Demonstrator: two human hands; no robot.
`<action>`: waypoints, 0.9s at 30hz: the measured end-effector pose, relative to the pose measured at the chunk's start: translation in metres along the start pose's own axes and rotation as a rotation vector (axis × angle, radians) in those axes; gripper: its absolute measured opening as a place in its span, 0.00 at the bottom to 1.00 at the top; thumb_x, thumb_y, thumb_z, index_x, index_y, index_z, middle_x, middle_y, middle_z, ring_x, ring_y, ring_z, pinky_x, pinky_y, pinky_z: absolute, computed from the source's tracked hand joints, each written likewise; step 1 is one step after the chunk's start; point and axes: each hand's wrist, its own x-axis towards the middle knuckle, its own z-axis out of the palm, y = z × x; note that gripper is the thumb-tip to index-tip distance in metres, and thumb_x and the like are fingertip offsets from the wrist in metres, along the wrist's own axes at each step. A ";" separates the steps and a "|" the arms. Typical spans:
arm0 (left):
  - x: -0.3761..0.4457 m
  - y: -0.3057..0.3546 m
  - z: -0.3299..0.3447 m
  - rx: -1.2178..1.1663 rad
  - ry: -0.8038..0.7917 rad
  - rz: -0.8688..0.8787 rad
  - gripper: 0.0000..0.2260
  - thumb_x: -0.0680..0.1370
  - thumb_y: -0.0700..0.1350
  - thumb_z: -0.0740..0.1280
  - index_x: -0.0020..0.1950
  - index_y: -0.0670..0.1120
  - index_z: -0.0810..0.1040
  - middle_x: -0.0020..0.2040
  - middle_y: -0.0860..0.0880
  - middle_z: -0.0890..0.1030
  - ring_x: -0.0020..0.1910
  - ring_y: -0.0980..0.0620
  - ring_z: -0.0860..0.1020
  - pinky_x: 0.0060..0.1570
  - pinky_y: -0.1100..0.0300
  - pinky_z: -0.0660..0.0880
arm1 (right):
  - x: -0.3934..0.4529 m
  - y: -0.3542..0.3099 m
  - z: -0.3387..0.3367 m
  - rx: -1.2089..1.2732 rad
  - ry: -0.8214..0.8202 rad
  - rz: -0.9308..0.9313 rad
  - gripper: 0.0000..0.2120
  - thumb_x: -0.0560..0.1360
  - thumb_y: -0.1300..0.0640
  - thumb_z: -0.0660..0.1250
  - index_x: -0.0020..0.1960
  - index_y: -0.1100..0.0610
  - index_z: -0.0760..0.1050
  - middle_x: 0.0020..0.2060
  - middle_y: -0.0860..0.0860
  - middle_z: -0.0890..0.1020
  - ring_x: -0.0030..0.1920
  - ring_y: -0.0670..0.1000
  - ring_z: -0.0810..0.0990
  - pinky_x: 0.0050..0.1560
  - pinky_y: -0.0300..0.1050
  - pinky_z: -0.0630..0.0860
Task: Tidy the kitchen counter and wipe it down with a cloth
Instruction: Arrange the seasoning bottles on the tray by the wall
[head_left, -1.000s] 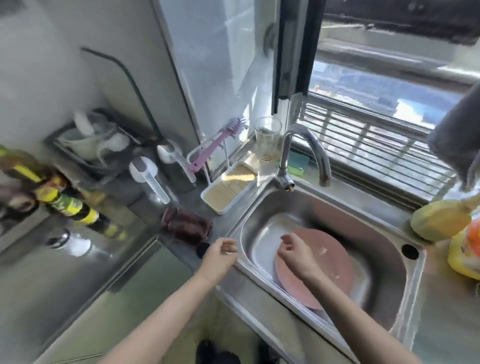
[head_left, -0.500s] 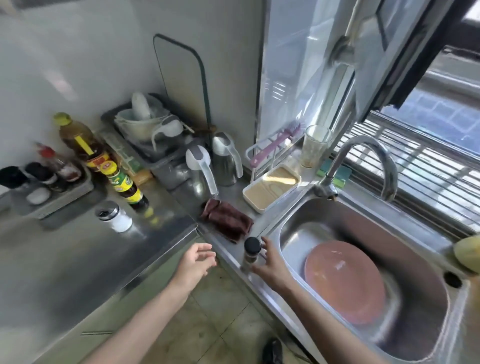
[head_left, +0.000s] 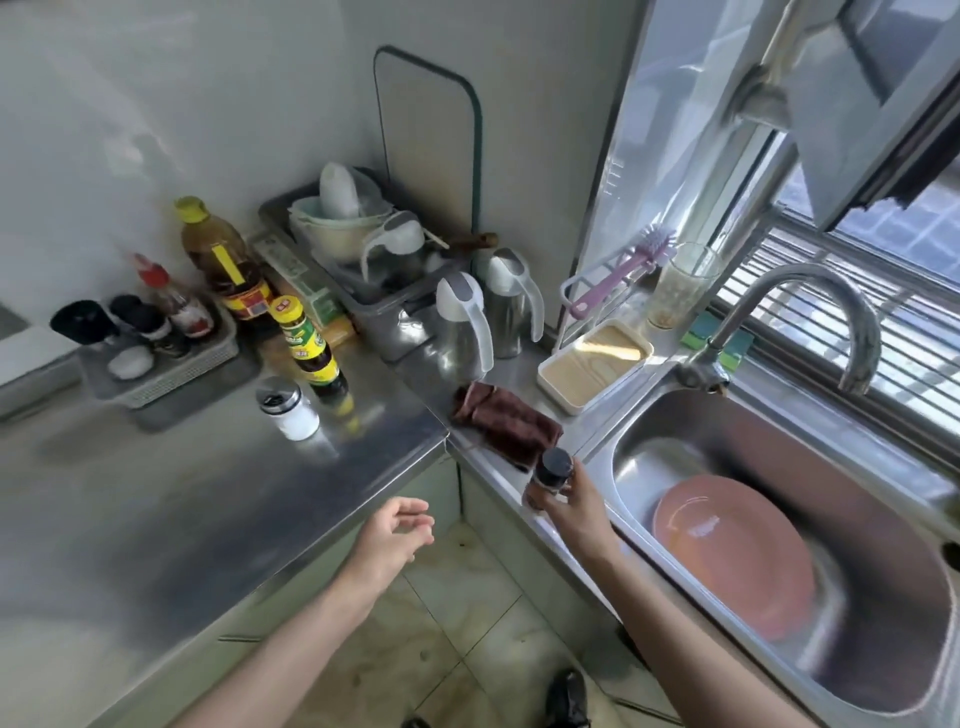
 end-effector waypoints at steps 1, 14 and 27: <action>-0.002 -0.001 -0.007 -0.002 0.001 0.005 0.09 0.74 0.36 0.64 0.47 0.51 0.73 0.49 0.49 0.80 0.44 0.52 0.79 0.41 0.60 0.71 | -0.003 -0.007 0.005 -0.014 -0.042 -0.019 0.17 0.71 0.58 0.71 0.57 0.50 0.71 0.49 0.46 0.80 0.49 0.45 0.78 0.45 0.35 0.73; -0.044 -0.012 -0.134 0.020 0.118 0.182 0.19 0.68 0.43 0.75 0.54 0.51 0.71 0.51 0.55 0.75 0.49 0.58 0.75 0.47 0.71 0.71 | -0.040 -0.117 0.145 -0.191 -0.315 -0.275 0.17 0.69 0.53 0.73 0.53 0.53 0.69 0.46 0.46 0.81 0.47 0.47 0.80 0.48 0.44 0.76; -0.033 -0.028 -0.245 0.058 0.376 0.253 0.18 0.67 0.47 0.75 0.53 0.50 0.74 0.48 0.53 0.81 0.48 0.59 0.79 0.49 0.66 0.73 | -0.036 -0.197 0.301 -0.115 -0.563 -0.322 0.16 0.67 0.55 0.75 0.50 0.49 0.74 0.46 0.47 0.82 0.49 0.45 0.80 0.50 0.41 0.76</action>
